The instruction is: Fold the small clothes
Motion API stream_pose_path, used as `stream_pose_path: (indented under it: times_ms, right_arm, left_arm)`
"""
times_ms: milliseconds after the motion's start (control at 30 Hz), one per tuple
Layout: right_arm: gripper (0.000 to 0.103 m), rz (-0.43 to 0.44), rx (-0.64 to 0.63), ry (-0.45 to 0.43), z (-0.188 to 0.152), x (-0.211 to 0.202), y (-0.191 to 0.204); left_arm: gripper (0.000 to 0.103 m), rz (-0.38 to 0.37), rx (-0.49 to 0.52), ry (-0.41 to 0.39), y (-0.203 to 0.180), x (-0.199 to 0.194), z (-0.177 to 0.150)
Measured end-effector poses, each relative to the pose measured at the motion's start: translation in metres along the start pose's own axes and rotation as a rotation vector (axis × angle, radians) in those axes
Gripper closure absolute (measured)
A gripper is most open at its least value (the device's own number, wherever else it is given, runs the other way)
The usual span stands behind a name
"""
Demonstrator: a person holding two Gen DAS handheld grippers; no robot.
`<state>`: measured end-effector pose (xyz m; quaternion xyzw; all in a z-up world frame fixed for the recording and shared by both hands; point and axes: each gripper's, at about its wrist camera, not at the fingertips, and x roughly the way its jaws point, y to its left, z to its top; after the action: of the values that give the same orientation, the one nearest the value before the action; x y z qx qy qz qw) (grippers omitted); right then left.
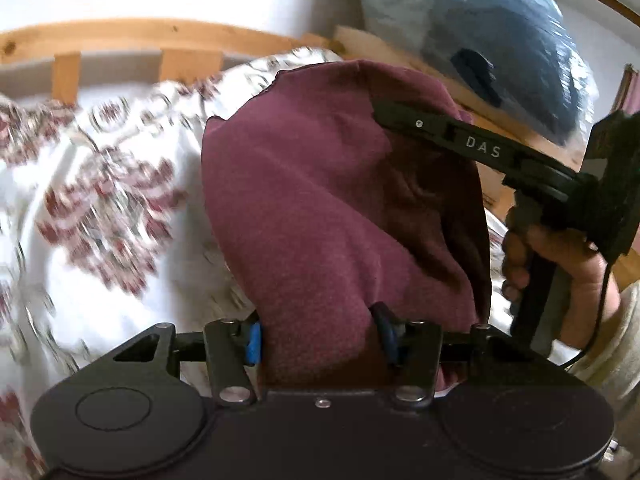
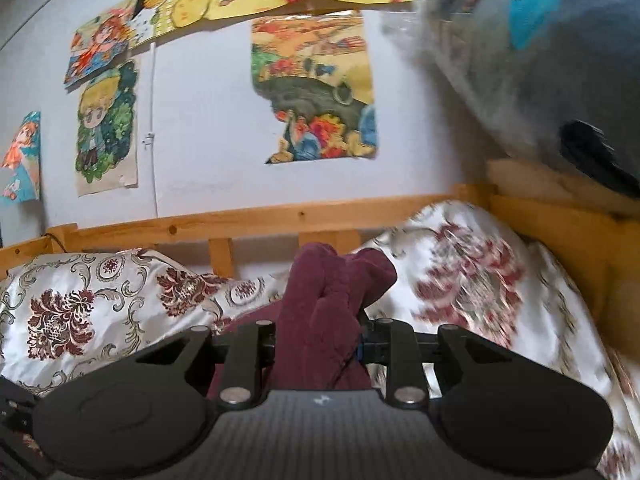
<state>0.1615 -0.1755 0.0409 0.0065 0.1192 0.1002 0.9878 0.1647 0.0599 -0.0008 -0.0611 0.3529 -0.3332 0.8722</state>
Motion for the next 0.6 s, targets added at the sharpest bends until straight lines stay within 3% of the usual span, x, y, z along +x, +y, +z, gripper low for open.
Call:
stream_pose_path:
  times_ms: [233, 400, 467, 600]
  right_arm:
    - [0.073, 0.011, -0.041, 0.024, 0.012, 0.085, -0.013]
    - [0.069, -0.088, -0.006, 0.161, -0.022, 0.128, -0.027]
    - [0.064, -0.145, 0.000, 0.169, -0.036, 0.131, -0.033]
    - [0.043, -0.154, 0.077, 0.150, -0.048, 0.124, -0.050]
  left_arm:
    - [0.045, 0.071, -0.011, -0.016, 0.038, 0.044, 0.044]
    - [0.043, 0.110, -0.038, 0.080, 0.064, 0.082, 0.047]
    - [0.039, 0.108, -0.052, 0.088, 0.070, 0.087, 0.045]
    - [0.031, 0.104, -0.060, 0.095, 0.073, 0.088, 0.045]
